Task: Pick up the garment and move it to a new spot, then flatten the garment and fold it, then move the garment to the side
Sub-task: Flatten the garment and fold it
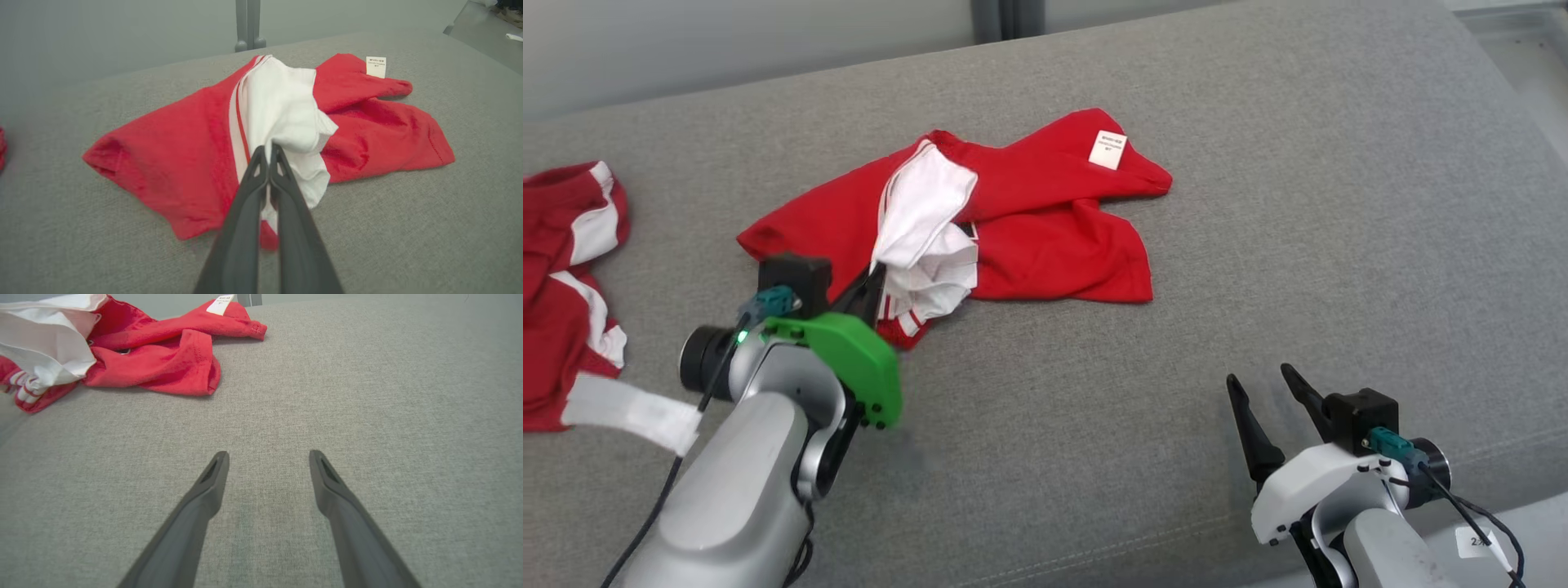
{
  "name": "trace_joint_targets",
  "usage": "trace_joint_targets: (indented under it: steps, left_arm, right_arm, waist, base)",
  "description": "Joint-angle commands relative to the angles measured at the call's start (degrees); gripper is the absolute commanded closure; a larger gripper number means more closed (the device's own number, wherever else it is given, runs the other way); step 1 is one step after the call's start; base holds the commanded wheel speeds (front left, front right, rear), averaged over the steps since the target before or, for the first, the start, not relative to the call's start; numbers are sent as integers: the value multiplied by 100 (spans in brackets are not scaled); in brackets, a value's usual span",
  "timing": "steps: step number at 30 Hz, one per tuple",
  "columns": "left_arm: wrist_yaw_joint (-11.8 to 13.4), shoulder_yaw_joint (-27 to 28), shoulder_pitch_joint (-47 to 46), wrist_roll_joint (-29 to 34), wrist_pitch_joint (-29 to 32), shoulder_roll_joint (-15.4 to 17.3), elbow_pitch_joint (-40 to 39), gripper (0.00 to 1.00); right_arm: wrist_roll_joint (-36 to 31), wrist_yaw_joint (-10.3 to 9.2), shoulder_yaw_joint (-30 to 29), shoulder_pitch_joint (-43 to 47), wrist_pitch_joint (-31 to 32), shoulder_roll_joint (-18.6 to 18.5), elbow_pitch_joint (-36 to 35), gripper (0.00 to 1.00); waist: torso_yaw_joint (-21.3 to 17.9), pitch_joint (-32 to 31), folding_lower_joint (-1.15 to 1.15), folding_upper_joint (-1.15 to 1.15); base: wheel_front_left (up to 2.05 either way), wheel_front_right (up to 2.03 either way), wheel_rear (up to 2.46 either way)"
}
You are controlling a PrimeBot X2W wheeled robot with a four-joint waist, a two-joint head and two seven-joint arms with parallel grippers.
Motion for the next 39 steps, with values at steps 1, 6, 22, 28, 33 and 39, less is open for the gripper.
trace_joint_targets:
  steps: [1,6,22,28,33,39]
  left_arm:
    - [146,56,359,-69,116,201,-324,100]
    - [535,193,1253,-214,499,702,-1331,100]
    - [1277,150,2242,291,1043,1845,-1770,100]
    - [1446,176,2376,393,888,1937,-1422,0]
    - [1529,234,2466,260,791,1826,-1160,0]
    - [1757,471,2664,23,693,1739,-1066,0]
  right_arm:
    - [-46,-1,12,91,33,-10,-20,0]
    - [-86,-1,3,169,120,-12,-76,0]
    - [-90,-1,56,272,281,-12,-243,0]
    - [-129,-1,-6,316,290,-11,-263,0]
    - [-149,-1,-78,328,321,-11,-286,0]
    - [-169,-1,-159,377,336,-11,-312,0]
  waist:
    - [275,-255,0,0]
    - [444,-377,0,0]
    - [438,-429,0,0]
    - [370,-407,0,0]
    - [399,-408,0,0]
    - [488,-469,0,0]
  base:
    - [0,0,0]
    - [0,0,0]
    - [0,0,0]
    - [0,0,0]
    - [0,0,0]
    - [0,0,0]
